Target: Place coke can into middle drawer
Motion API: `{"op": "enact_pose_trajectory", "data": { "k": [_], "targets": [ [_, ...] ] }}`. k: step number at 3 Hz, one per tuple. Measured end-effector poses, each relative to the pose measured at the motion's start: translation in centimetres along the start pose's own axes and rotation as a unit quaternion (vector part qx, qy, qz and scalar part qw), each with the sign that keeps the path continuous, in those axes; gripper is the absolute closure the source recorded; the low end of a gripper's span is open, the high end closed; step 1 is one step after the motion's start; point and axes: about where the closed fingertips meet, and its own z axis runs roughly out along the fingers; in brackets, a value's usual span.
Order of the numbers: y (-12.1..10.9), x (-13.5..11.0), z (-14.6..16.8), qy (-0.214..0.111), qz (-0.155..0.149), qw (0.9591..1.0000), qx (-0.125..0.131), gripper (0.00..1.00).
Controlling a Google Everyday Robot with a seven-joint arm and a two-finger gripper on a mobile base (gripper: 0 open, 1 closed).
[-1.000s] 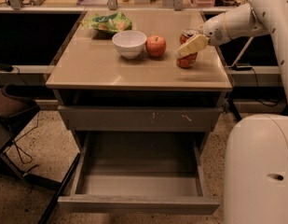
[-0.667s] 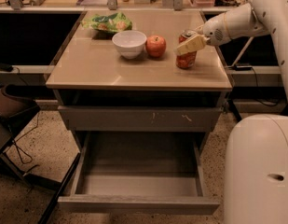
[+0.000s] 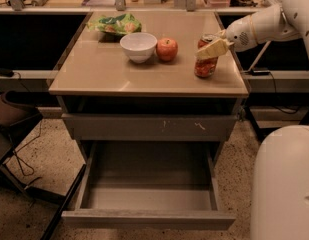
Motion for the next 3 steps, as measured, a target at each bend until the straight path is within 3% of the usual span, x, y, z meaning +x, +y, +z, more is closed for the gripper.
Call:
{"op": "enact_pose_trajectory", "data": {
  "k": [1, 2, 3],
  "targets": [
    [4.0, 1.1, -5.3, -0.010, 0.023, 0.9996, -0.012, 1.00],
    [10.1, 0.3, -12.7, -0.044, 0.020, 0.9988, 0.008, 1.00],
    [16.6, -2.3, -16.8, -0.085, -0.036, 0.9947, 0.045, 1.00]
  ]
}}
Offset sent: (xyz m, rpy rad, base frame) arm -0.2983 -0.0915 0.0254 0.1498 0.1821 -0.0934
